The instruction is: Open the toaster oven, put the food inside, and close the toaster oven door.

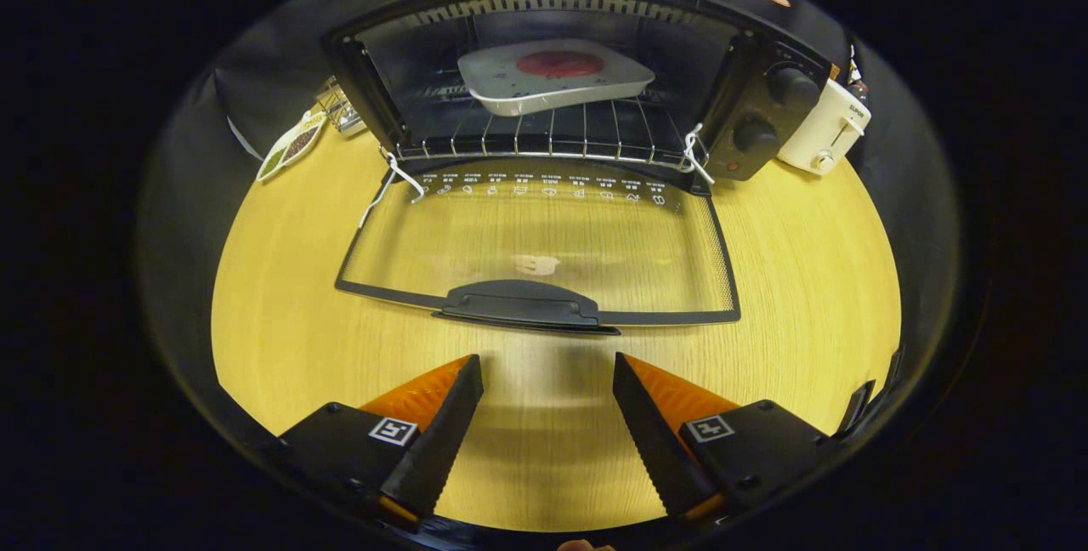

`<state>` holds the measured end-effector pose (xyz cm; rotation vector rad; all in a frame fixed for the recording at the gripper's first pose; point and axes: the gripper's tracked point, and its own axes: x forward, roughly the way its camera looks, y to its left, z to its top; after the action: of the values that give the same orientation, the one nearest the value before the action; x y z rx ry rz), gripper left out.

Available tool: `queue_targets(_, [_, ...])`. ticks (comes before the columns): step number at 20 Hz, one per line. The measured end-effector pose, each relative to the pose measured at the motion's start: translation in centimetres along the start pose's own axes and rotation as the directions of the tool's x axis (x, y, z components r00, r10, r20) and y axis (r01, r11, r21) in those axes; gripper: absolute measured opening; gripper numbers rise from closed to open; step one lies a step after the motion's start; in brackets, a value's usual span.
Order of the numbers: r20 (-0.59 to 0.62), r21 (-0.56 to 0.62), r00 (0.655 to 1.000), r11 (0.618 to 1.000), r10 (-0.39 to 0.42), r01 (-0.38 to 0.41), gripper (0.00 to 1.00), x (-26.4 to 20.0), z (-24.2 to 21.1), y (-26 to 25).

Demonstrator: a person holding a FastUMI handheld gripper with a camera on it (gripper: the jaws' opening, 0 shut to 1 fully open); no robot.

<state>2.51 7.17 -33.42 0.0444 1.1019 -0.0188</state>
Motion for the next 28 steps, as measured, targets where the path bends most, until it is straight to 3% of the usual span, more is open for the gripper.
queue_targets(6, [-0.025, 0.094, 0.999, 0.995, -0.022, 0.024, 0.99, 1.6, 0.9, 0.5])
queue_targets(16, [-0.019, 0.044, 1.000, 0.999, 0.008, -0.007, 0.98, -1.1, 1.9, 0.4])
queue_targets(24, [0.119, -0.005, 0.993, 1.000, 0.018, -0.018, 0.98, -6.1, 5.2, 0.4])
queue_targets(28, [0.285, 0.005, 0.958, 1.000, 0.026, -0.029, 0.99, -9.5, 9.7, -0.1])
